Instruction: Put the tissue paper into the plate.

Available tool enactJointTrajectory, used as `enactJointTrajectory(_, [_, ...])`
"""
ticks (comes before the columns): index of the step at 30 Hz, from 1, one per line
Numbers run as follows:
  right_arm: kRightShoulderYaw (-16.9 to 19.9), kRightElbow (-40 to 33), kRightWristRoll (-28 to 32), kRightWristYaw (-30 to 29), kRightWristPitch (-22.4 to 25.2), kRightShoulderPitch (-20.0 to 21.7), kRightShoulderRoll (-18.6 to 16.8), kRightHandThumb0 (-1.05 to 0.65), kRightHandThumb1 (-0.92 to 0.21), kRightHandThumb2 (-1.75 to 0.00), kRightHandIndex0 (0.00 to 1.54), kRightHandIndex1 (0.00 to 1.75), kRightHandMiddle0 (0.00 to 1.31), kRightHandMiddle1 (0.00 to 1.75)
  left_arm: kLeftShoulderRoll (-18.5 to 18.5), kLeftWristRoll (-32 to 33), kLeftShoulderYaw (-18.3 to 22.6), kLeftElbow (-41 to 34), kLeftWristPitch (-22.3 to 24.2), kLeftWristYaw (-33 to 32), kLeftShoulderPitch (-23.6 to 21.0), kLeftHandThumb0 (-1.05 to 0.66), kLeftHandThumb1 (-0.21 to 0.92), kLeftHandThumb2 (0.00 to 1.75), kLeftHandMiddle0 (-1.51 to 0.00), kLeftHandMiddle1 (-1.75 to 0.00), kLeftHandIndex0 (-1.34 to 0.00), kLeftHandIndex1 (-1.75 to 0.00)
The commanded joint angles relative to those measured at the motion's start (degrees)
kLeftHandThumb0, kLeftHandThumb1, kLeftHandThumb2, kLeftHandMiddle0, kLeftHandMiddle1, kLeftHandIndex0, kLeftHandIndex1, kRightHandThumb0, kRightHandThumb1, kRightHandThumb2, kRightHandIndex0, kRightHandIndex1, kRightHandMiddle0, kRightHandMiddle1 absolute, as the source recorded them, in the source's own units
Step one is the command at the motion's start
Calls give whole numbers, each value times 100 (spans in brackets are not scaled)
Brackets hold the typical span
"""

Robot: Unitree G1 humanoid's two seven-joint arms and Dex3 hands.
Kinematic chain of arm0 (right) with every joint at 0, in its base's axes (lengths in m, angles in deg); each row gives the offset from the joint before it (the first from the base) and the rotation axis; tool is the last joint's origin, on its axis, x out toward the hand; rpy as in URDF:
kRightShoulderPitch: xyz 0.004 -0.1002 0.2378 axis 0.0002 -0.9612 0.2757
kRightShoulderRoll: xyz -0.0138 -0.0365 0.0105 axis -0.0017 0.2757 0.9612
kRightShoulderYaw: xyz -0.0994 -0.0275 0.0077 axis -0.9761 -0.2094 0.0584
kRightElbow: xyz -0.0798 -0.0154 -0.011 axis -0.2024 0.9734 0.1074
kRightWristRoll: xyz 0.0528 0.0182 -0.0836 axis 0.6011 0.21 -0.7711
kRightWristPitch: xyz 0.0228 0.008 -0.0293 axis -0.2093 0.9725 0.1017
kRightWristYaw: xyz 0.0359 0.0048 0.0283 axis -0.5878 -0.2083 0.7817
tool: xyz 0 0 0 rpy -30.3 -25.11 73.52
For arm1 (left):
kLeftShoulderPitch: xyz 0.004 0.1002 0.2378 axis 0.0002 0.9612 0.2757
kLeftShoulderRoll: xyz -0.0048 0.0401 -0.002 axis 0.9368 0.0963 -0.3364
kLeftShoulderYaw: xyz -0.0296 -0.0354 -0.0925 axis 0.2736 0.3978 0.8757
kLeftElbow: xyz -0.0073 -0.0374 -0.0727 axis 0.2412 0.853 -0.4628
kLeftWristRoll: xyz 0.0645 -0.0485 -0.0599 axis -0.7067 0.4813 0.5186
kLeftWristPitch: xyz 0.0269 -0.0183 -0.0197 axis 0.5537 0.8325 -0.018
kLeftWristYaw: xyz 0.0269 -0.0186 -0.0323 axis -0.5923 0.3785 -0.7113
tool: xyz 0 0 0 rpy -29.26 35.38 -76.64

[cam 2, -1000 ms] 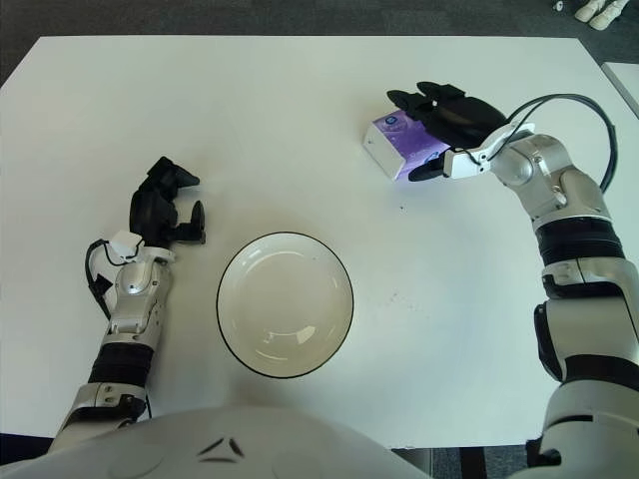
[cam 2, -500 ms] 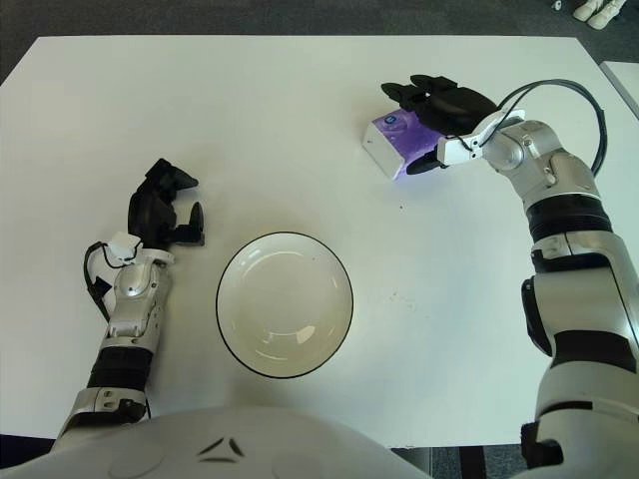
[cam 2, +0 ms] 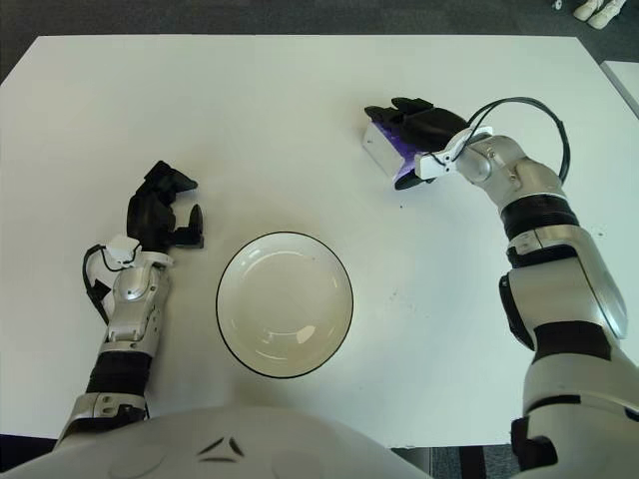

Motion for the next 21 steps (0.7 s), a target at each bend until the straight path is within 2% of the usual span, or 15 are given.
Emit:
enactJointTrajectory(1, [-100,179,-117,-145,30,169,-52,-101,-36,-72,0,0,0,0,-32,19,14,268,280,-43,401,-1,-5,172,-90,-175,-68,-168])
enactJointTrajectory(11, [-383,670,-274,-537,78,293,-235,-99,-31,-77,0,0,0,0,-55,11,23,230,296,-57,431,-1,-6,172,-90,-175,-70,-164])
enactJointTrajectory(18, [-481,878,-257,-646,134,237,-361,-100,-32,-78,0,0,0,0,-69,-9,6,202,307,-72,450,-1,-5,172,-90,-175,-68,-167])
enactJointTrajectory(21, [-608,1107,-341,-866,270,120,-538,-102,-33,-78,0,0,0,0,-75,10,12,208,295,-63,452,-1,-5,172,-90,-175,-68,-167])
